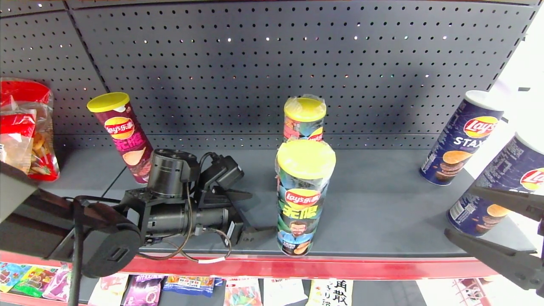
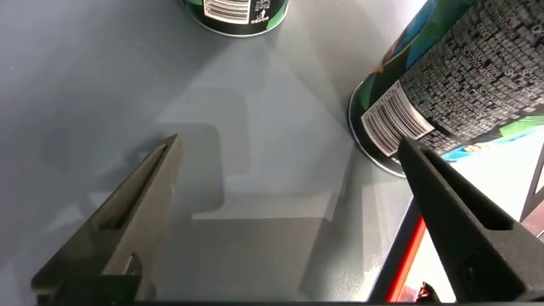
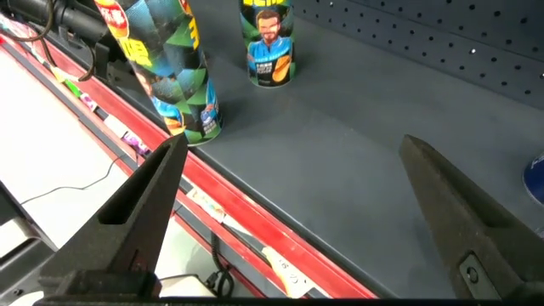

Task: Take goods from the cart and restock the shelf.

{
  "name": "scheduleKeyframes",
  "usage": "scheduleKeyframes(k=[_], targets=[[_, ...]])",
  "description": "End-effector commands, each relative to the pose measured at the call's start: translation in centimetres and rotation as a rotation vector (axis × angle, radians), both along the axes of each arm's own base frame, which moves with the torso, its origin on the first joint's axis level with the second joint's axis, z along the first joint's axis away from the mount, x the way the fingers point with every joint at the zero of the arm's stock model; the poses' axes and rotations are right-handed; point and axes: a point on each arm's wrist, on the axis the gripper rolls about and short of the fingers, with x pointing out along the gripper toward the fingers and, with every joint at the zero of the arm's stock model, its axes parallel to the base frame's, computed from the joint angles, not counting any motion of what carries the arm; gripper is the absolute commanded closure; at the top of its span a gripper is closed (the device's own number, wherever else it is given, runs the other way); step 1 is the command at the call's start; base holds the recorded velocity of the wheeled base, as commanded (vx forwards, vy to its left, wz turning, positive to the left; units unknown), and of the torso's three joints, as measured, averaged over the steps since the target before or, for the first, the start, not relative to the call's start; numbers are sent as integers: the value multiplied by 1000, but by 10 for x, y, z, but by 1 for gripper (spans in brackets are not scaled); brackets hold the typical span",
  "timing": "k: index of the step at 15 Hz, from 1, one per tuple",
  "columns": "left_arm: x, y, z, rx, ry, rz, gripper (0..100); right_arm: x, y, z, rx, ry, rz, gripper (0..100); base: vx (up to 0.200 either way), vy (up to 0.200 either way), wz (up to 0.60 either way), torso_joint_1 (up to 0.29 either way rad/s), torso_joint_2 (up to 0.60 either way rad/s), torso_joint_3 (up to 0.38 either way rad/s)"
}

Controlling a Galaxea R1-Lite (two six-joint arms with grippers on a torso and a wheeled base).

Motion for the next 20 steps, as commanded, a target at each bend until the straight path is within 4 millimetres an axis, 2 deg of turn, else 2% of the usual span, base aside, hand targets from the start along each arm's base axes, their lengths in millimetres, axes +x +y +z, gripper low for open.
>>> scheduleKeyframes(k=[1, 4, 5, 6, 7, 8, 9, 10, 11, 13, 17, 20], targets=[[-5, 5, 7, -8, -15, 11, 0, -2, 0, -4, -4, 8, 4, 0, 0, 0, 0, 0, 0, 0], [-44, 49, 29, -25, -63, 113, 0, -10, -4, -13, -16, 18, -4, 0, 0, 0, 0, 0, 0, 0], [-64, 72, 37, -32, -99, 185, 0, -15, -8, -19, -33, 8, -42, 0, 0, 0, 0, 0, 0, 0], [-81, 92, 46, -21, -163, 312, 0, -23, -13, -23, -53, -23, -82, 0, 0, 0, 0, 0, 0, 0], [-90, 102, 50, -2, -200, 418, 0, -28, -15, -26, -61, -37, -97, 0, 0, 0, 0, 0, 0, 0], [-103, 119, 55, 44, -260, 635, 0, -37, -23, -29, -76, -67, -175, 0, 0, 0, 0, 0, 0, 0], [-113, 129, 57, 69, -290, 757, 0, -41, -30, -23, -111, -88, -306, 0, 0, 0, 0, 0, 0, 0], [-118, 131, 59, 56, -293, 778, 0, -44, -34, -18, -120, -100, -374, 0, 0, 0, 0, 0, 0, 0], [-129, 135, 67, -41, -276, 829, 0, -56, -41, -14, -138, -70, -497, 0, 0, 0, 0, 0, 0, 0], [-147, 141, 71, -22, -285, 921, 0, -73, -44, -27, -126, -17, -562, 0, 0, 0, 0, 0, 0, 0], [-186, 150, 82, 22, -281, 908, 0, -73, -47, -30, -102, 6, -688, 0, 0, 0, 0, 0, 0, 0], [-200, 154, 78, 23, -300, 913, 0, -73, -47, -31, -107, 9, -687, 0, 0, 0, 0, 0, 0, 0]])
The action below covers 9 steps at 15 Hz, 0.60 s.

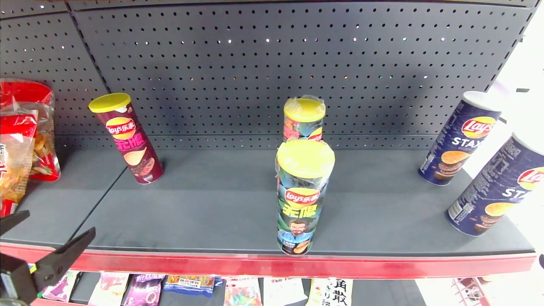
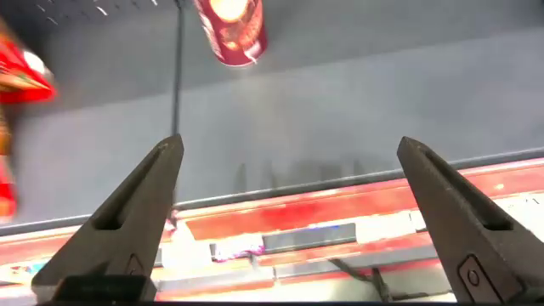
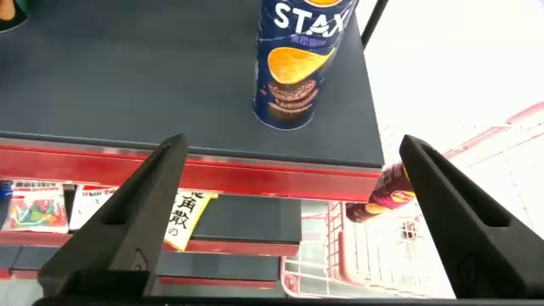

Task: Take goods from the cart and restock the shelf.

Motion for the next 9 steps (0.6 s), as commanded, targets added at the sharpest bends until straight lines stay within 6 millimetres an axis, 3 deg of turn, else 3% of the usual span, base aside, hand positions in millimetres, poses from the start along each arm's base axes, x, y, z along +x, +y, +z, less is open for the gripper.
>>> scheduleKeyframes(k=[1, 8, 9], targets=[[-16, 4, 4, -14, -68, 5, 0, 0, 0, 0, -1, -1, 0, 0, 0, 0, 0, 0, 0, 0], [-25, 6, -3, -13, -62, 7, 0, -3, 0, -10, -50, 22, -4, 0, -200, 0, 0, 0, 0, 2], [-26, 6, -5, -14, -63, 7, 0, -3, 0, -10, -55, 23, -4, 0, 0, 0, 0, 0, 0, 0]])
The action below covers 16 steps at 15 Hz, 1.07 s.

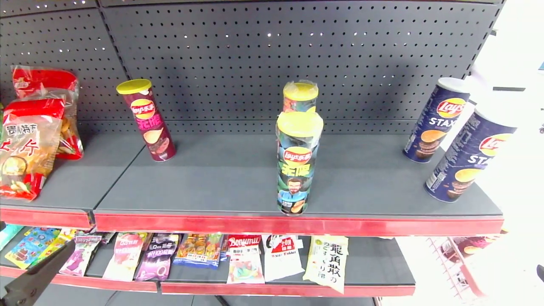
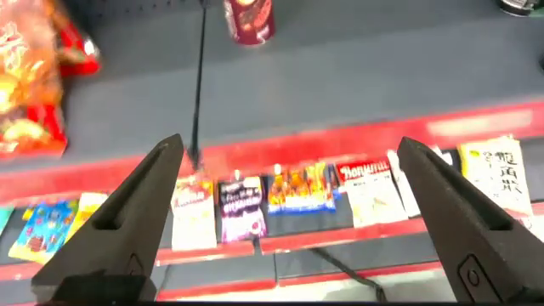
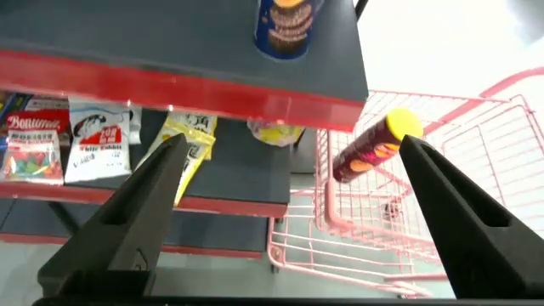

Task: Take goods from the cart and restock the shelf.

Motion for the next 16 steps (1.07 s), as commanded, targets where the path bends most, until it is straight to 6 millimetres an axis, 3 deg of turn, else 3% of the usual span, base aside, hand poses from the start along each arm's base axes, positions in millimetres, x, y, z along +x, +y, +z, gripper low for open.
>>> scheduleKeyframes(k=[1, 7, 11, 16], targets=[[-5, 1, -4, -1, -7, 0, 0, 0, 0, -2, -9, 9, 2, 0, 0, 0, 0, 0, 0, 0], [-11, 3, -11, 25, -15, 0, 0, 0, 0, -6, -24, 22, 12, 0, 0, 0, 0, 0, 0, 0], [-21, 5, -23, 131, -35, -26, 0, 0, 0, -16, -18, 51, 19, 0, 0, -200, 0, 0, 2, 2], [-22, 5, -23, 160, -43, -30, 0, 2, 0, -17, -15, 66, 21, 0, 0, -200, 0, 7, 4, 4]])
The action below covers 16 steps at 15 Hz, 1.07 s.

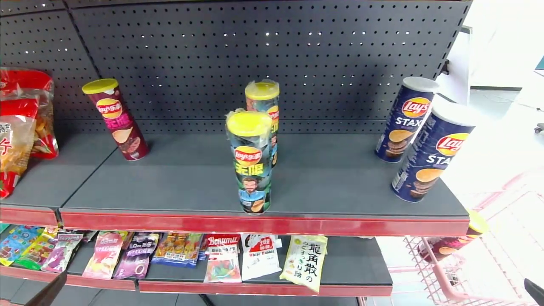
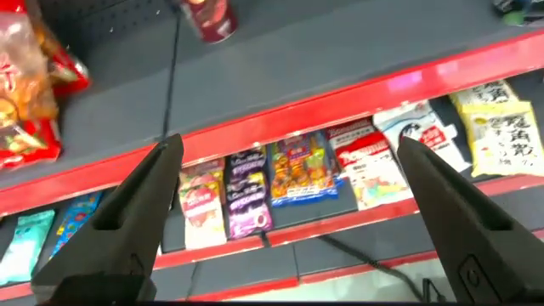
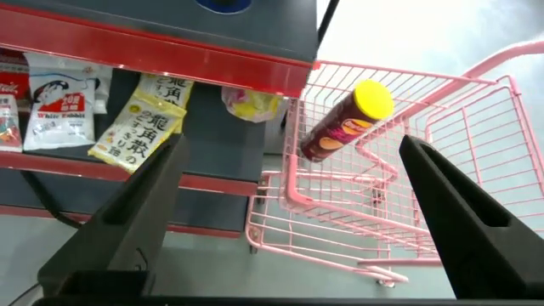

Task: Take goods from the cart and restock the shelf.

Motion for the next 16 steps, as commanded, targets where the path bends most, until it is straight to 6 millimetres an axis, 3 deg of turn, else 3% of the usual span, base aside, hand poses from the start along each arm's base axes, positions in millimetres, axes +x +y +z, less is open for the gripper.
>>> scheduleKeyframes(k=[1, 4, 7, 9, 16], targets=[[-1, 0, 1, 5, -6, 0, 0, 3, 0, -1, 1, 21, 0, 0, 0, -200, 0, 7, 2, -2], [0, 0, 1, 29, -7, 5, 0, 7, 0, 0, 0, 39, 1, 0, 0, 0, 0, 0, 0, 0], [0, 0, 0, 29, -5, 3, 0, 11, 0, 1, -2, 51, 3, 0, -200, 0, 0, 1, 6, -1], [0, 0, 0, 28, -5, -3, 0, 12, 0, 2, -4, 55, 4, 0, 0, 0, 0, 0, 0, 0], [-7, 0, 2, 8, -47, -61, 0, 12, 0, 2, -7, 56, 6, 0, 0, 0, -600, -1, -1, 3]])
